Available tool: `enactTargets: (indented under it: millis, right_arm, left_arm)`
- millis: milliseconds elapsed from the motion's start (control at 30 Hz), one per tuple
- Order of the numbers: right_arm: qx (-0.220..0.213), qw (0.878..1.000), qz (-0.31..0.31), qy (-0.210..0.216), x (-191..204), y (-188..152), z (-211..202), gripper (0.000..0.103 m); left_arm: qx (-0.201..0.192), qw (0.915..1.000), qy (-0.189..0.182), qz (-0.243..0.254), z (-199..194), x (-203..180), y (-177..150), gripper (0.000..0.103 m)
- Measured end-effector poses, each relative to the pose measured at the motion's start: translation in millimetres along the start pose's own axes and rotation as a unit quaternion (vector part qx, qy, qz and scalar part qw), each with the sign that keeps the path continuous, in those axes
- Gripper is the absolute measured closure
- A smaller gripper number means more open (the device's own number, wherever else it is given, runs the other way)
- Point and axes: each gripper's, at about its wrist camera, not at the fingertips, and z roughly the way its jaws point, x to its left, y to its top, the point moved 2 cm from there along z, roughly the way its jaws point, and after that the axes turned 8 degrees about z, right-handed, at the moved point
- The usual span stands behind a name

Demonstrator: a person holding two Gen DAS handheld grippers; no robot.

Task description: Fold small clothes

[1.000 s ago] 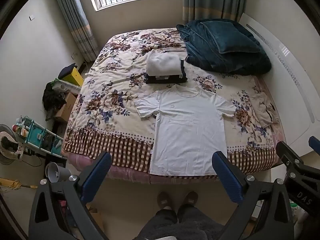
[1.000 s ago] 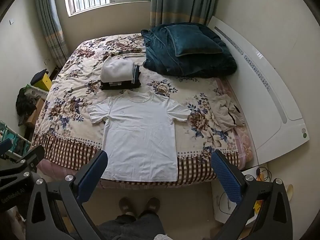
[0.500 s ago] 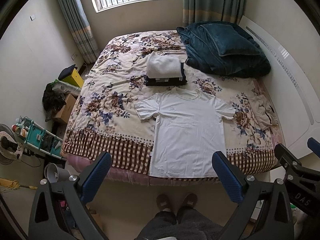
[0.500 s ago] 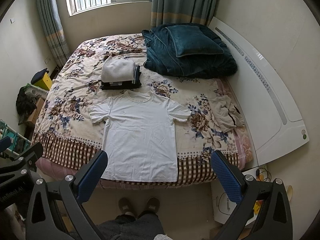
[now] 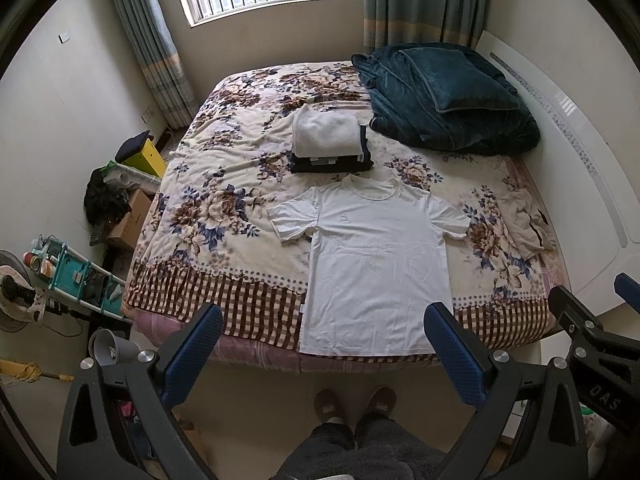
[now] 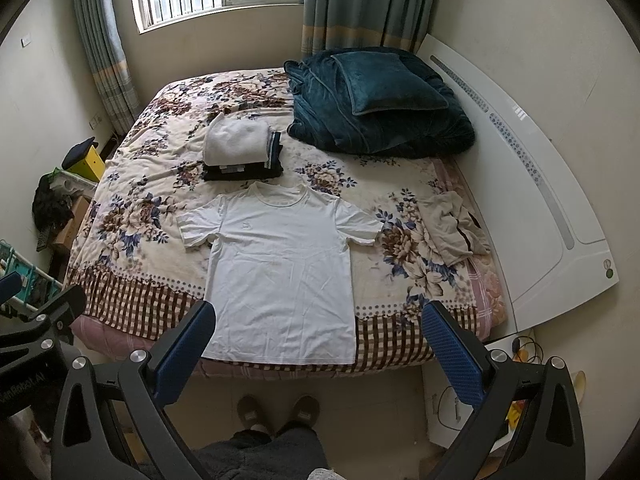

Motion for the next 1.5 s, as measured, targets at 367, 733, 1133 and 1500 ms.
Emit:
enactTargets:
  millis: [367, 733, 1133, 1500]
  right_arm:
    - [-0.001, 1.000, -0.001, -0.001, 2.3, 0.6, -0.1, 0.000]
    - [-0.001, 1.000, -0.002, -0.002, 4.4, 1.5, 1.4, 0.000]
    - [0.001, 1.000, -0.003, -0.002, 4.9, 4.6, 2.3, 0.000]
    - [0.005, 1.000, -0.003, -0.006, 20.2, 5.7, 19.2, 0.000]
  left_arm:
    - [-0.006, 1.0000, -0.003, -0.004, -2.4, 0.0, 1.6, 0.000]
    - [-0.008, 0.9999, -0.010, -0.009, -0.3, 5.9, -3.5, 0.000]
    - [-0.011, 0.9998, -0.011, -0.014, 2.2, 10.4, -3.7, 0.000]
    - [-0.011, 0.9995, -0.016, -0.026, 12.0, 20.9, -0.4, 0.000]
